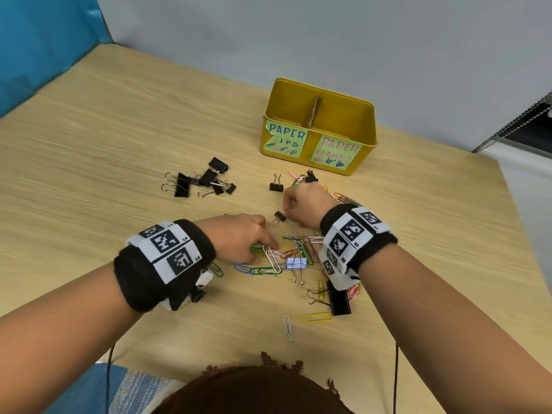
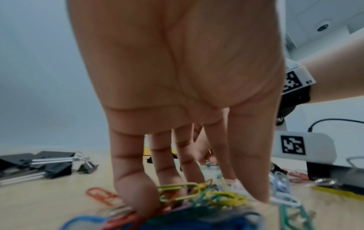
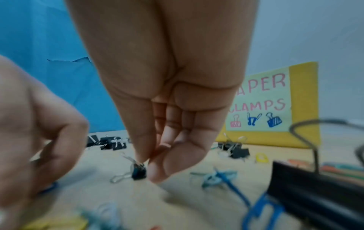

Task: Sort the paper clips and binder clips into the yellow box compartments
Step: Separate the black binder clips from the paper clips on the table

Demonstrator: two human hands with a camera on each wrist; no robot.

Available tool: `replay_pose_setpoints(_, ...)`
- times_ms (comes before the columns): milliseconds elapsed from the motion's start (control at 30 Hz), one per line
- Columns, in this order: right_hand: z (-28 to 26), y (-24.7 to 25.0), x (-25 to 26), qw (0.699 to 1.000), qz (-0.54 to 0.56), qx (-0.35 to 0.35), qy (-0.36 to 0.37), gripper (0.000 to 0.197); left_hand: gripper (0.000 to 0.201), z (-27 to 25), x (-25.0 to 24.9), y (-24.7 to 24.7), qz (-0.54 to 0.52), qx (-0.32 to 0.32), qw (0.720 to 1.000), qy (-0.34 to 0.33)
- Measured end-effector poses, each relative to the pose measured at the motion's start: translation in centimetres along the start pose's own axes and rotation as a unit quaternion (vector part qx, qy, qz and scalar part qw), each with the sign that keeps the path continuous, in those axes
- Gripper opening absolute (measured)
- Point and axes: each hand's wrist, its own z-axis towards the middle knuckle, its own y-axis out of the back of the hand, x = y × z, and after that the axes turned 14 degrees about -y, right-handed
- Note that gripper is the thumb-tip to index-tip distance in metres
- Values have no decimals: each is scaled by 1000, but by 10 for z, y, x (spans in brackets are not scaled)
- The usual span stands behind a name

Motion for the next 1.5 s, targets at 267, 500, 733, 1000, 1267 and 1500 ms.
replay_pose_setpoints(267,-22,22,-6,974,-81,211,3,20,52,2,-3,4,19,-36,999,-11)
replay_pose_setpoints(500,-8,24,-11,988,33,151,-26,15,33,-4,-6,-1,-35,7,999,-19)
replay_pose_setpoints(733,5,24,5,983,172,-31,-50,17,57,-4,-4,-1,-12,-50,998,29)
replay_pose_setpoints(1000,-28,-1,0,977,3,212,-29,27,70,-20,-1,-3,6,-35,982,186)
replay_pose_setpoints(1267,7,24,-4,999,24,-19,-43,43,78,4,-20,3,11,-55,992,111)
replay_pose_setpoints(1500,3,5,-3,971,-224,85,-19,58,89,20,-4,9,123,63,985,99)
